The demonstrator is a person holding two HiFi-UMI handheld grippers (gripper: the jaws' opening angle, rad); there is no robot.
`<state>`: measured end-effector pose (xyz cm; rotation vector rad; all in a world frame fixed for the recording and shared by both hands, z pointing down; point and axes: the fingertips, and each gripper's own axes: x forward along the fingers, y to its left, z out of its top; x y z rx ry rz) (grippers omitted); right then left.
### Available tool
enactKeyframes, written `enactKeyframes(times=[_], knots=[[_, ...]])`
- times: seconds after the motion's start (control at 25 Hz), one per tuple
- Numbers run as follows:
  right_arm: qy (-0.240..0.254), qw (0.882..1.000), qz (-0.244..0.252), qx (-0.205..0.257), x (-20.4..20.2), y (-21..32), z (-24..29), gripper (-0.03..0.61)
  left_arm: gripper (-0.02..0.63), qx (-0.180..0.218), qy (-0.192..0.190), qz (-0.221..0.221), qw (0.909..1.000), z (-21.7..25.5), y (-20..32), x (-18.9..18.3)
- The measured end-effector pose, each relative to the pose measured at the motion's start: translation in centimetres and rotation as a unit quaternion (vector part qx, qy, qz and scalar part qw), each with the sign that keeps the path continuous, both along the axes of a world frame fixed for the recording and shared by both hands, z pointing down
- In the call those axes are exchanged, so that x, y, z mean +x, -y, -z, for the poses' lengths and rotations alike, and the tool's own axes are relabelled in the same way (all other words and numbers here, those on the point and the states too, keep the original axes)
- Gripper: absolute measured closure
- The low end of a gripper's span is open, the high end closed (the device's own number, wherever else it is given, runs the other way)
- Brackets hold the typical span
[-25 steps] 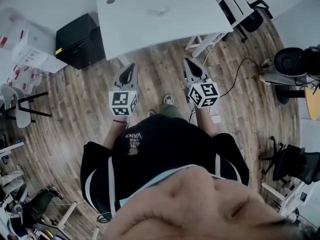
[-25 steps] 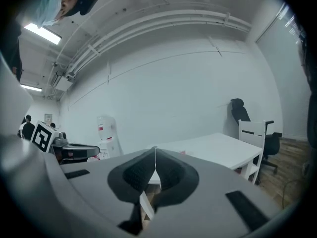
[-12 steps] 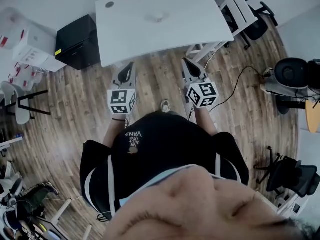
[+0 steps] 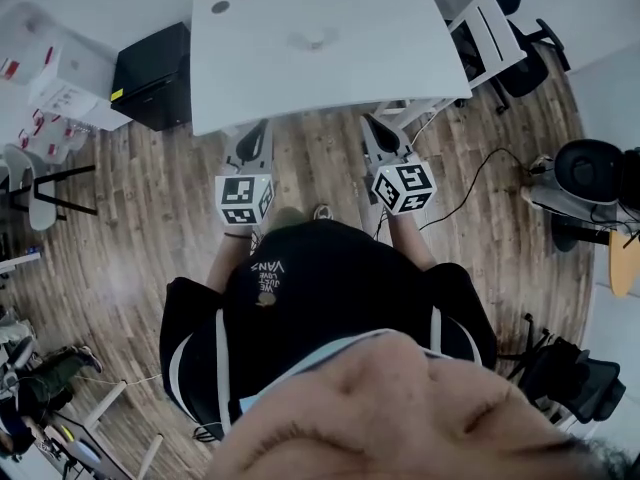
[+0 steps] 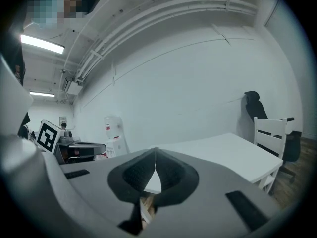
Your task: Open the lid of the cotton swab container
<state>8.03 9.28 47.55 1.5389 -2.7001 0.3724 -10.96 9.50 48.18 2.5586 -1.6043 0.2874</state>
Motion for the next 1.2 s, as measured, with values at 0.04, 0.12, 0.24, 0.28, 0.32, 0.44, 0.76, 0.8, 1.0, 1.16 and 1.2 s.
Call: enactKeyframes(times=[0.04, 0.12, 0.24, 0.28, 0.32, 0.44, 0.76, 0.8, 1.0, 1.16, 1.2], knots=[[0.001, 1.000, 0.003, -0.001, 0.1, 0.3, -0.1, 0.565, 0.594, -0.002, 0.002, 0.003, 1.0000, -0.2, 0.1, 0.1], [0.002, 1.000, 0.007, -0.003, 0.3, 0.8, -0.3, 0.565, 0.594, -0.006, 0.004, 0.007, 0.9999, -0.6, 0.3, 0.2], [0.005, 1.000, 0.013, -0.006, 0.5, 1.8, -0.6, 0.565, 0.594, -0.012, 0.005, 0.016, 0.9998, -1.0, 0.9, 0.2], [0.006, 1.000, 0.015, -0.007, 0.4, 2.1, -0.6, 0.565, 0.594, -0.013, 0.004, 0.019, 0.9997, -1.1, 1.2, 0.2], [0.006, 1.000, 0.016, -0.008, 0.4, 2.6, -0.7, 0.565, 0.594, -0.014, 0.003, 0.020, 0.9997, -1.1, 1.5, 0.1], [0.005, 1.000, 0.020, -0.009, -0.1, 3.9, -0.7, 0.565, 0.594, -0.015, 0.002, 0.022, 0.9996, -1.1, 2.7, -0.2], [-0.002, 1.000, 0.006, -0.013, -0.3, 8.1, -0.7, 0.565, 0.594, -0.021, 0.005, -0.002, 0.9998, -1.3, 7.8, 0.0], [-0.003, 1.000, 0.004, -0.014, -0.3, 8.8, -0.6, 0.565, 0.594, -0.021, 0.005, -0.005, 0.9997, -1.3, 8.6, 0.1], [-0.004, 1.000, -0.008, -0.015, -0.7, 11.9, -0.5, 0.565, 0.594, -0.022, 0.005, -0.025, 0.9994, -1.3, 12.3, 0.2], [-0.005, 1.000, -0.018, -0.015, -1.4, 14.4, -0.2, 0.565, 0.594, -0.021, 0.004, -0.041, 0.9989, -1.1, 15.3, 0.1], [-0.005, 1.000, -0.021, -0.015, -1.5, 15.0, -0.1, 0.565, 0.592, -0.020, 0.004, -0.045, 0.9988, -1.0, 16.0, 0.0]])
